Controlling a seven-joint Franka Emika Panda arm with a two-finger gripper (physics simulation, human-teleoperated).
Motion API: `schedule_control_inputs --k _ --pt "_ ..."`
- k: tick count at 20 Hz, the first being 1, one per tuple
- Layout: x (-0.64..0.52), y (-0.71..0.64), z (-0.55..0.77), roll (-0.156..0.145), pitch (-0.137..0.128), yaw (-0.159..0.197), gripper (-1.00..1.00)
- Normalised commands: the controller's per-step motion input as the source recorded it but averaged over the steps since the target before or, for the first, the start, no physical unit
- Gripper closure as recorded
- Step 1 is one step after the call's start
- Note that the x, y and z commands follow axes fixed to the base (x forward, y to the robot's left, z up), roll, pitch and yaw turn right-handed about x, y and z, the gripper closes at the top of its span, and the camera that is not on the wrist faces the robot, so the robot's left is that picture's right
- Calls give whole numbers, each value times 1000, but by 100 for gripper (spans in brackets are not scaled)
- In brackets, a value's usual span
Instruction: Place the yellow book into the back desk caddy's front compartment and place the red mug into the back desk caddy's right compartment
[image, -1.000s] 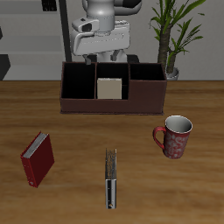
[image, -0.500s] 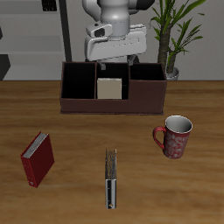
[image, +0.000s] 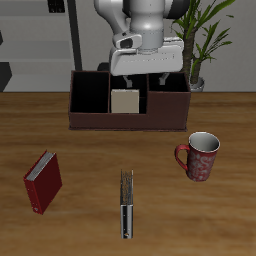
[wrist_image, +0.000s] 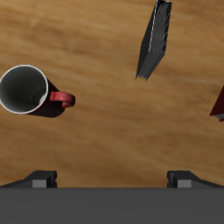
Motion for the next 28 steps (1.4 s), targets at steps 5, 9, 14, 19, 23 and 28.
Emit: schedule_control_inputs --k 5,9,14,19,23,28 --pt "191 426 -98 24 -4 -55 -100" --pt "136 265 -45 42 -2 -19 -100" --pt "151 245 -16 -16 -8 -58 -100" --pt "54 372 -170 35 11 56 -100" --pt "110 138 -117 14 34 -21 -100" --pt "77 122 -133 13 10 -68 -100"
